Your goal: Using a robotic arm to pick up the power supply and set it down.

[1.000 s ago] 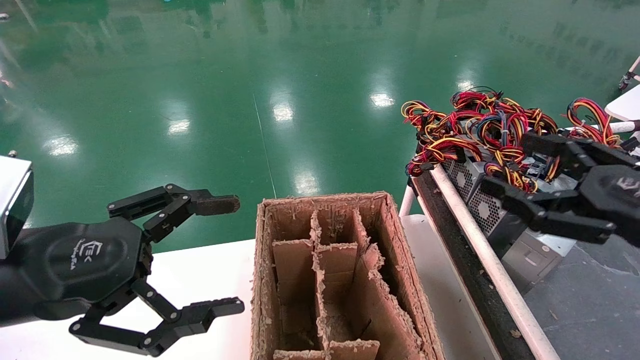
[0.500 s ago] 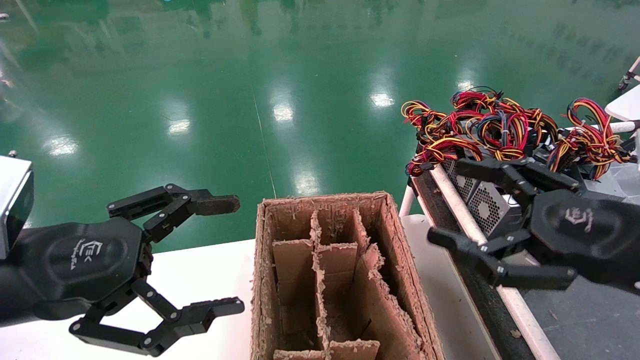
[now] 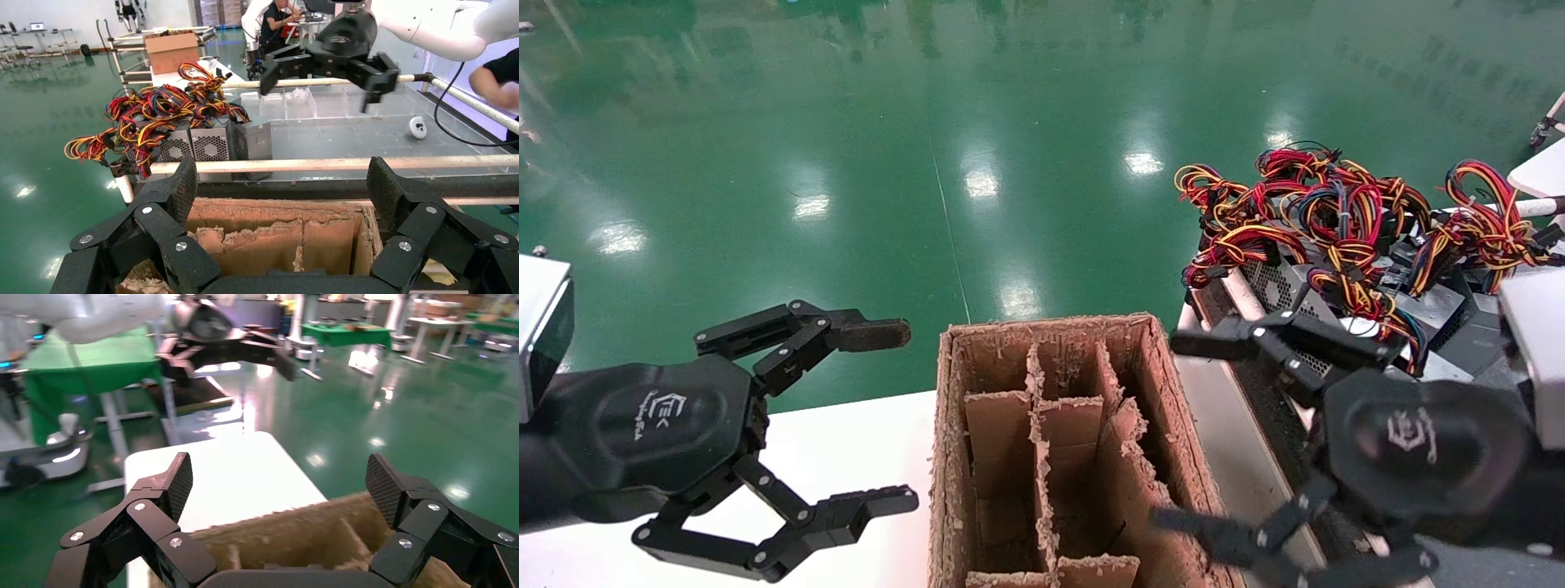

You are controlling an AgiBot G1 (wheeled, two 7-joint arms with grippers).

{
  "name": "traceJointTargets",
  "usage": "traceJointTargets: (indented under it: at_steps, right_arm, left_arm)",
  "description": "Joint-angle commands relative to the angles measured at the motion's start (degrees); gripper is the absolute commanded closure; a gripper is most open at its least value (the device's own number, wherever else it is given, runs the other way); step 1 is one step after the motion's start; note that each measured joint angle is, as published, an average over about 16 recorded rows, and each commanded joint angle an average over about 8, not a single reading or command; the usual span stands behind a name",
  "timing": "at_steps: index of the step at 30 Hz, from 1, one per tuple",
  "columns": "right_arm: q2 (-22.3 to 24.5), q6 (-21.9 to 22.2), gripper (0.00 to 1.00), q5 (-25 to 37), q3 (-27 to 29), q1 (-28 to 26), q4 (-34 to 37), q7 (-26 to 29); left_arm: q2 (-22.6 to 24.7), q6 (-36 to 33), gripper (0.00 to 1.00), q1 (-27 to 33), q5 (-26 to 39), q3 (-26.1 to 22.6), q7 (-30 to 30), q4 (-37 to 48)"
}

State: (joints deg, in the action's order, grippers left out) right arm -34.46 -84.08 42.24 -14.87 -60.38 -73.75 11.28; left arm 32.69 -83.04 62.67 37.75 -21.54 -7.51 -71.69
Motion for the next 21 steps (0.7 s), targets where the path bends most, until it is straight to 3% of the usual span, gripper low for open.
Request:
traceJointTargets:
  at_steps: [1, 7, 21]
  right_arm:
    - [-0.5, -1.4, 0.00, -0.3, -1.0, -1.0, 0.1, -0.4]
    - [-0.9, -3.1, 0.00, -0.6, -2.1, -2.2, 0.3, -0.7]
    - [-0.7, -2.1, 0.00, -0.6, -1.5, -1.5, 0.3, -0.6]
  left_arm:
    - [0.0, 0.0, 0.00, 0.0, 0.0, 0.0, 0.0, 0.0]
    - [0.0, 0.0, 0.00, 0.0, 0.0, 0.0, 0.0, 0.0]
    - [0.0, 0.0, 0.00, 0.0, 0.0, 0.0, 0.0, 0.0]
